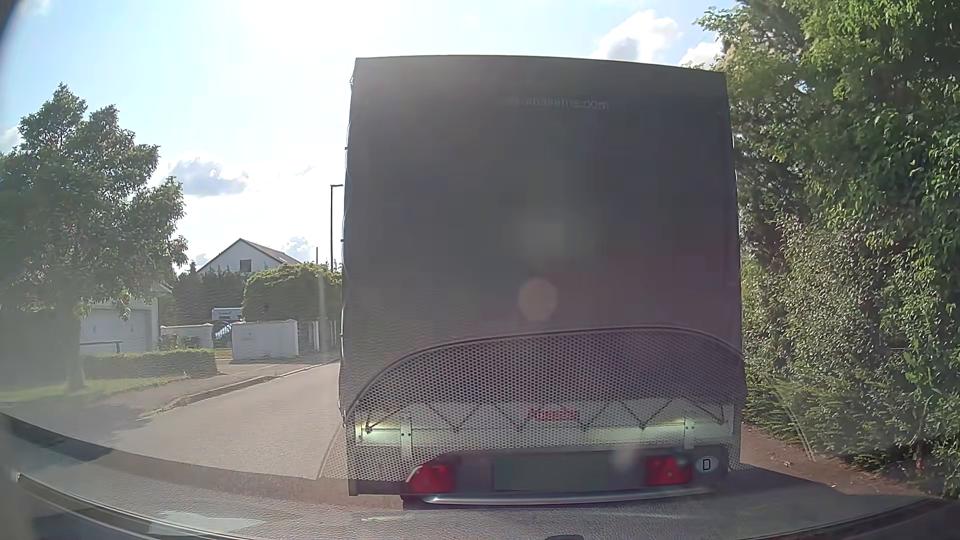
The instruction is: Follow the waypoints while adhering to traffic rules and regulations
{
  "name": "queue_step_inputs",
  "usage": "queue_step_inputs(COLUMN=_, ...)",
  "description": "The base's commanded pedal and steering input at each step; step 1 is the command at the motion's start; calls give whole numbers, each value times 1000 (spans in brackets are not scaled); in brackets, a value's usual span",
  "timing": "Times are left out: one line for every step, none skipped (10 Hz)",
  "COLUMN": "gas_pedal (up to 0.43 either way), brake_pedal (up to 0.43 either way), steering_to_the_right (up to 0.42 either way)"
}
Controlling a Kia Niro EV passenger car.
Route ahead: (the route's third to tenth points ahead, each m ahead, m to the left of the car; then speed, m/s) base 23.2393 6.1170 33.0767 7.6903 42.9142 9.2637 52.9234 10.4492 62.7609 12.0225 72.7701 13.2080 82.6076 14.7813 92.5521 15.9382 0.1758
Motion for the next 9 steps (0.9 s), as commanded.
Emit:
queue_step_inputs(gas_pedal=0, brake_pedal=183, steering_to_the_right=-142)
queue_step_inputs(gas_pedal=0, brake_pedal=189, steering_to_the_right=-117)
queue_step_inputs(gas_pedal=0, brake_pedal=183, steering_to_the_right=-93)
queue_step_inputs(gas_pedal=0, brake_pedal=177, steering_to_the_right=-70)
queue_step_inputs(gas_pedal=0, brake_pedal=171, steering_to_the_right=-49)
queue_step_inputs(gas_pedal=0, brake_pedal=177, steering_to_the_right=-35)
queue_step_inputs(gas_pedal=0, brake_pedal=189, steering_to_the_right=-24)
queue_step_inputs(gas_pedal=0, brake_pedal=256, steering_to_the_right=-7)
queue_step_inputs(gas_pedal=0, brake_pedal=341, steering_to_the_right=1)
